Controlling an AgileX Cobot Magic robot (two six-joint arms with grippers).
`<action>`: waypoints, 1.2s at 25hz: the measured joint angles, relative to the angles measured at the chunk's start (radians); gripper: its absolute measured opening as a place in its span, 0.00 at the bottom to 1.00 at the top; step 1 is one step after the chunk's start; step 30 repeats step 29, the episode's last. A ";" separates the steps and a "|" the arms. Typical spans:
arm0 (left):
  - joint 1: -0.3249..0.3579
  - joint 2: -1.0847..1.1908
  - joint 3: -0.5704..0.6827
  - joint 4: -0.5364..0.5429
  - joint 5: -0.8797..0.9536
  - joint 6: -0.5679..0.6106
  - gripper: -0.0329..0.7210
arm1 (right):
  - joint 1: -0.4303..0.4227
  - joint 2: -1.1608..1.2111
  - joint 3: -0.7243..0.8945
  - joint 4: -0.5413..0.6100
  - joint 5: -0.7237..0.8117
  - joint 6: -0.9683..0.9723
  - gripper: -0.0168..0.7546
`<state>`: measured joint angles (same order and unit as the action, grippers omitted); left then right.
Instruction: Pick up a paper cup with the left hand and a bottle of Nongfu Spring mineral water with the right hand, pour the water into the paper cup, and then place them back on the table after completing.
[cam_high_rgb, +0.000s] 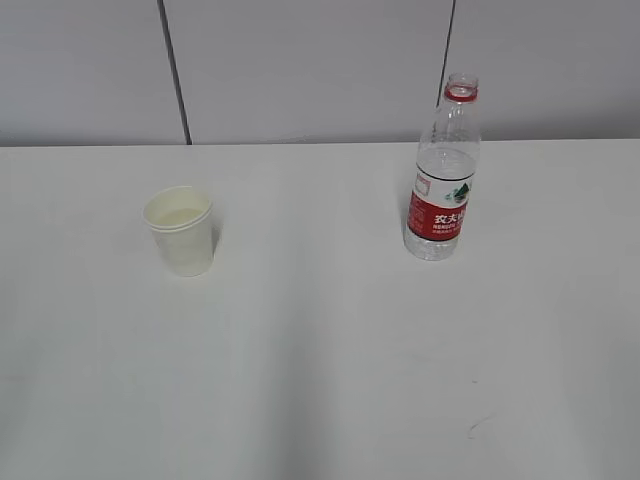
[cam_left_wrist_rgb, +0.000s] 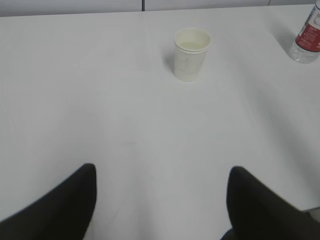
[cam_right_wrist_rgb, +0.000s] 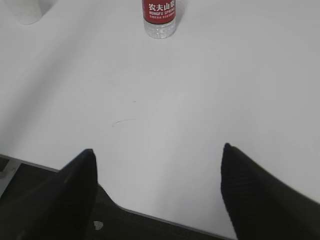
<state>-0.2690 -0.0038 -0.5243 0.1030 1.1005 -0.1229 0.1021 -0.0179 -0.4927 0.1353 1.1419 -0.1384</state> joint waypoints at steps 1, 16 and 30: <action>0.000 0.000 0.000 0.000 0.000 0.000 0.71 | 0.000 0.000 0.000 0.000 0.000 0.000 0.76; 0.000 0.000 0.000 -0.001 0.000 0.000 0.71 | 0.000 0.000 0.000 0.000 0.002 0.000 0.76; 0.000 0.000 0.000 -0.001 0.000 0.000 0.71 | 0.000 0.000 0.000 0.000 0.002 0.000 0.76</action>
